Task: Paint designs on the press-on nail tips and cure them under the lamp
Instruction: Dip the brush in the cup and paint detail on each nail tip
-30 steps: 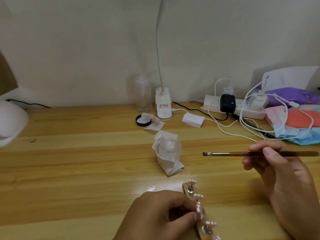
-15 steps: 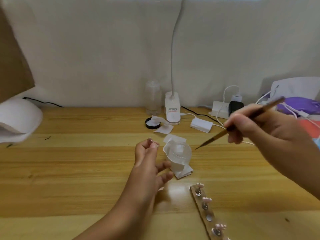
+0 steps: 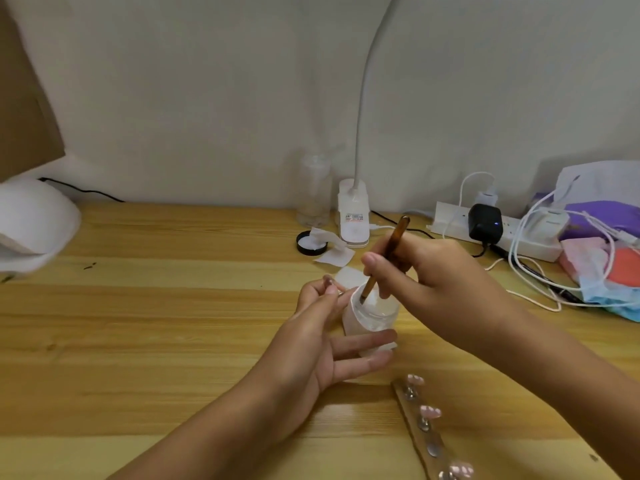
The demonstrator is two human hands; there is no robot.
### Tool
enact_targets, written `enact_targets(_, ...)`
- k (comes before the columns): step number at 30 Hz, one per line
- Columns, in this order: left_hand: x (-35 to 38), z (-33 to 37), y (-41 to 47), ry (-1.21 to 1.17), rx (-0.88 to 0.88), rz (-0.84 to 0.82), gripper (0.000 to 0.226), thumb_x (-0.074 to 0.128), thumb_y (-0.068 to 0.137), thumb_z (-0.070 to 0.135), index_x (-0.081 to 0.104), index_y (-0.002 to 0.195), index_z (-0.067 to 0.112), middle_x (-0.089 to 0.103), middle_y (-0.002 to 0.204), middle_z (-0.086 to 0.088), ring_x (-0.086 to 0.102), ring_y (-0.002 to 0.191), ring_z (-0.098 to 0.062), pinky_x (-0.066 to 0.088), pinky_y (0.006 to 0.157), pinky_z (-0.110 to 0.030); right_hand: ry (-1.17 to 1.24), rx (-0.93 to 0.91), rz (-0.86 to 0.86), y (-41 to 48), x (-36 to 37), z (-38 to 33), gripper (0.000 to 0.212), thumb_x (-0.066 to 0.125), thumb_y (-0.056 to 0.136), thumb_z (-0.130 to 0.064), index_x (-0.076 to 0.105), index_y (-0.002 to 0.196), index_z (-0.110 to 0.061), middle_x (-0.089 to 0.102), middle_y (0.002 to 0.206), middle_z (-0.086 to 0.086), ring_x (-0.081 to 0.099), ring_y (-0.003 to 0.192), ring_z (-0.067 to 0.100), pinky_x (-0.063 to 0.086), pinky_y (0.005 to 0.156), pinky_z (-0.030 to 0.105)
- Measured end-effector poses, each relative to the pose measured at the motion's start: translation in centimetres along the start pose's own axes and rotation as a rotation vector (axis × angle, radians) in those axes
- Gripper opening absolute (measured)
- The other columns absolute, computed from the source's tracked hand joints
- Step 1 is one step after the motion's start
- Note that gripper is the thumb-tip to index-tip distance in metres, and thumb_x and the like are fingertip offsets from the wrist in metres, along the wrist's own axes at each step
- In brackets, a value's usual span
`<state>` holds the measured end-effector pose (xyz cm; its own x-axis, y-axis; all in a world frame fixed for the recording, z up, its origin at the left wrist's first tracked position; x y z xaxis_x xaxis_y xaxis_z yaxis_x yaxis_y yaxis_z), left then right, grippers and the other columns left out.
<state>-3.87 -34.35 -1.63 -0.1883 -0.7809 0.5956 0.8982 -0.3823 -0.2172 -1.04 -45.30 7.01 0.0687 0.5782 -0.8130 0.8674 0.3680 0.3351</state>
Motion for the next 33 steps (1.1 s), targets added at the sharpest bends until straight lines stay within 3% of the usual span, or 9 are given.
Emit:
enact_targets(4, -0.2, 0.0, 0.0, -0.030, 0.010, -0.005, 0.012, 0.044, 0.100, 0.033, 0.048, 0.105, 0.023, 0.064, 0.126, -0.004, 0.069, 0.099, -0.042, 0.060, 0.079, -0.047, -0.099, -0.017, 0.058, -0.6, -0.7, 0.4, 0.034, 0.037, 0.092, -0.054, 0.061, 0.093, -0.030, 0.062, 0.071, -0.014, 0.058, 0.067, 0.006, 0.048, 0.058, 0.034)
enact_targets(7, -0.4, -0.1, 0.1, -0.031, 0.019, 0.000, 0.012, 0.043, 0.101, 0.032, 0.049, 0.105, 0.022, 0.064, 0.126, -0.004, 0.069, 0.099, -0.043, 0.060, 0.078, -0.046, -0.108, 0.016, -0.007, -0.8, 0.0, 1.0, 0.031, 0.037, 0.092, -0.051, 0.060, 0.093, -0.029, 0.064, 0.075, -0.012, 0.061, 0.070, 0.006, 0.051, 0.066, 0.036)
enact_targets(10, -0.6, 0.1, 0.0, 0.023, 0.046, 0.038, 0.014, 0.042, 0.102, 0.033, 0.050, 0.106, 0.023, 0.072, 0.112, 0.005, 0.071, 0.095, -0.039, 0.061, 0.070, -0.039, -0.036, 0.051, -0.015, -1.2, -0.3, 1.7, 0.024, 0.041, 0.092, -0.050, 0.058, 0.090, -0.033, 0.064, 0.073, -0.014, 0.061, 0.073, 0.003, 0.048, 0.063, 0.020)
enact_targets(12, -1.4, 0.4, -0.1, 0.157, 0.108, 0.133, 0.014, 0.043, 0.101, 0.037, 0.052, 0.106, 0.028, 0.073, 0.099, 0.014, 0.074, 0.087, -0.032, 0.060, 0.060, -0.031, 0.087, 0.033, 0.096, -2.3, -1.7, 2.1, 0.023, 0.045, 0.093, -0.051, 0.060, 0.088, -0.034, 0.064, 0.071, -0.011, 0.061, 0.074, 0.003, 0.046, 0.063, 0.015)
enact_targets(16, -2.4, 1.9, -2.2, 0.224, 0.332, 0.345, 0.026, 0.053, 0.095, 0.033, 0.065, 0.076, 0.044, 0.072, 0.084, 0.017, 0.061, 0.055, -0.010, 0.042, 0.040, -0.019, 0.467, 0.038, 0.297, -5.6, -3.9, 4.3, 0.023, 0.051, 0.091, -0.045, 0.068, 0.093, -0.030, 0.069, 0.091, -0.001, 0.066, 0.085, 0.013, 0.053, 0.073, 0.017)
enact_targets(19, -1.0, 1.4, -3.5, 0.188, 0.412, 0.261, 0.012, 0.078, 0.071, 0.027, 0.070, 0.068, 0.034, 0.070, 0.073, 0.002, 0.052, 0.045, -0.008, 0.034, 0.034, -0.015, 0.672, 0.119, 0.398, -7.9, -3.7, 6.6, 0.034, 0.061, 0.085, -0.058, 0.070, 0.095, -0.027, 0.070, 0.089, 0.007, 0.067, 0.084, 0.017, 0.054, 0.077, 0.021)
enact_targets(22, 0.6, -0.2, -3.7, 0.280, 0.389, 0.153, 0.008, 0.067, 0.070, 0.023, 0.072, 0.069, 0.028, 0.064, 0.058, -0.003, 0.050, 0.043, -0.007, 0.036, 0.038, -0.014, 0.858, 0.244, 0.451, -8.9, -2.3, 8.8, 0.046, 0.069, 0.074, -0.067, 0.074, 0.093, -0.025, 0.071, 0.086, 0.006, 0.068, 0.083, 0.015, 0.055, 0.075, 0.020)
enact_targets(27, 1.1, -0.7, -3.5, 0.340, 0.379, 0.082, 0.020, 0.072, 0.054, 0.040, 0.074, 0.071, 0.029, 0.072, 0.072, 0.002, 0.047, 0.048, -0.001, 0.038, 0.049, -0.010, 1.022, 0.363, 0.428, -8.4, -0.9, 10.7, 0.026, 0.056, 0.086, -0.038, 0.076, 0.091, -0.023, 0.072, 0.085, 0.007, 0.069, 0.083, 0.017, 0.056, 0.069, 0.021)
enact_targets(33, 0.9, -1.0, -3.3, 0.387, 0.361, 0.093, 0.020, 0.071, 0.056, 0.043, 0.073, 0.072, 0.031, 0.068, 0.069, 0.001, 0.051, 0.053, -0.004, 0.039, 0.051, -0.012, 1.025, 0.420, 0.348, -8.1, 0.0, 10.8, 0.027, 0.054, 0.085, -0.036, 0.077, 0.090, -0.023, 0.073, 0.086, 0.010, 0.070, 0.084, 0.018, 0.056, 0.068, 0.021)
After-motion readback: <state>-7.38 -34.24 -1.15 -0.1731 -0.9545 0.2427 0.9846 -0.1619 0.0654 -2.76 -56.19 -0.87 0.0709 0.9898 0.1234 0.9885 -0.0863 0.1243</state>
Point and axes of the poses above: each hand's wrist, its own y-axis towards the middle knuckle, its own x-axis out of the palm, z = x × y, the point moved 7 cm from there along y, towards the middle knuckle
